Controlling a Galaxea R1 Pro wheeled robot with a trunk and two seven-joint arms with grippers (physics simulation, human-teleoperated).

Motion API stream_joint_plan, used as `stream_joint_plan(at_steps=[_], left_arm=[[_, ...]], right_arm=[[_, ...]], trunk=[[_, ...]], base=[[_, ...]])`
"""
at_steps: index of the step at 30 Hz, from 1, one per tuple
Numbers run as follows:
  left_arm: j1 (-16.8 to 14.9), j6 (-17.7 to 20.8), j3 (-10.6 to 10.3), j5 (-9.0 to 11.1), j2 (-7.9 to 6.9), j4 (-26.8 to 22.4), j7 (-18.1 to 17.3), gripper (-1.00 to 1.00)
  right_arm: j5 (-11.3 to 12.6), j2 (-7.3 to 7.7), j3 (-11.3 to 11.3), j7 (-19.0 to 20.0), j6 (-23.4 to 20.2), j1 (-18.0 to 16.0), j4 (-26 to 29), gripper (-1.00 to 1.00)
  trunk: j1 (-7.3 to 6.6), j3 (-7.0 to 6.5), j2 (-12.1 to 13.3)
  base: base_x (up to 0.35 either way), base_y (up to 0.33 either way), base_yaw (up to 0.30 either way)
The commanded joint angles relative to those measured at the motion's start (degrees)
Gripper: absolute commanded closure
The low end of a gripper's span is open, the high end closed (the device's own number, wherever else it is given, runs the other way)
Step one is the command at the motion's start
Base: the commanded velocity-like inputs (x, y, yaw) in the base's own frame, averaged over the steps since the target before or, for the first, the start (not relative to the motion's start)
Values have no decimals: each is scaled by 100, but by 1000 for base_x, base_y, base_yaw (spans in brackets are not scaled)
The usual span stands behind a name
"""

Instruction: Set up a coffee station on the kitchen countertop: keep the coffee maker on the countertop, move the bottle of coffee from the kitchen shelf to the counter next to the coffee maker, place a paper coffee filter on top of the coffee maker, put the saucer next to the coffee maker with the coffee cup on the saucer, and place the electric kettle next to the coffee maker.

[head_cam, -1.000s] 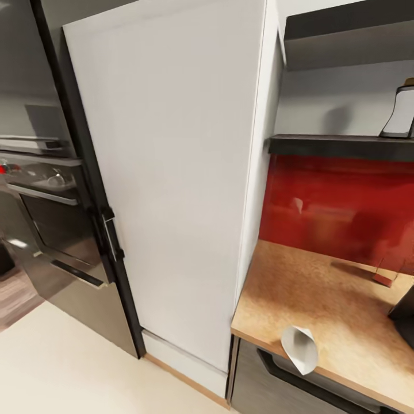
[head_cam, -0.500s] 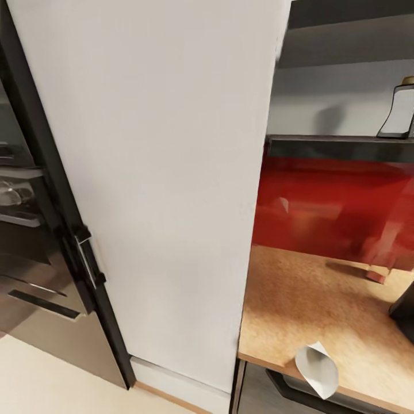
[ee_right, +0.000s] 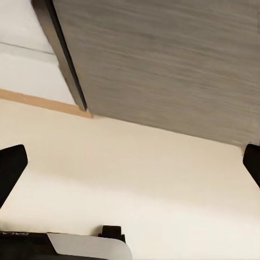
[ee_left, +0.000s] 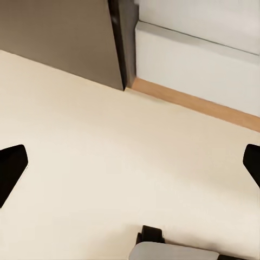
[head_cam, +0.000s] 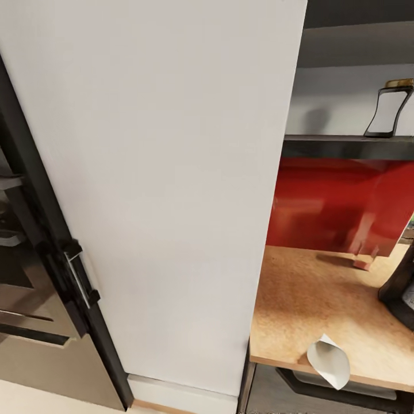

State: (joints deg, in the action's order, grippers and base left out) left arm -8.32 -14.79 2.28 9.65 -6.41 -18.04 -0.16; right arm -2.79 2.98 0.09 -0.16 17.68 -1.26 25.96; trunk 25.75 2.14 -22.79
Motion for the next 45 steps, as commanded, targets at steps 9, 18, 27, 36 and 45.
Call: stream_joint_plan(at_steps=[9,18,27,36,45], left_arm=[[-3,-15,-2,37,-9,2,-2,-100],[-3,-15,-2,37,-10,2,-2,-100],[-2,-15,1,37,-18,4,-1,-100],[-3,-15,-2,37,-68,5,-2,-100],[-3,-15,-8,37,-70,8,-2,-100]], right_arm=[[-29,1,0,-2,10,-5,-10,-100],[-24,-7,8,0,7,-5,-12,-100],[6,-11,-38,-14,5,-5,17,-100],[7,-19,-42,-13,7,-5,6,-100],[7,-23,-44,-13,11,-5,19,-100]], trunk=[[3,13,-12],[3,13,-12],[3,13,-12],[3,13,-12],[3,13,-12]], base=[[0,204,-263],[0,13,-263],[0,0,-263],[0,0,-264],[0,0,-247]])
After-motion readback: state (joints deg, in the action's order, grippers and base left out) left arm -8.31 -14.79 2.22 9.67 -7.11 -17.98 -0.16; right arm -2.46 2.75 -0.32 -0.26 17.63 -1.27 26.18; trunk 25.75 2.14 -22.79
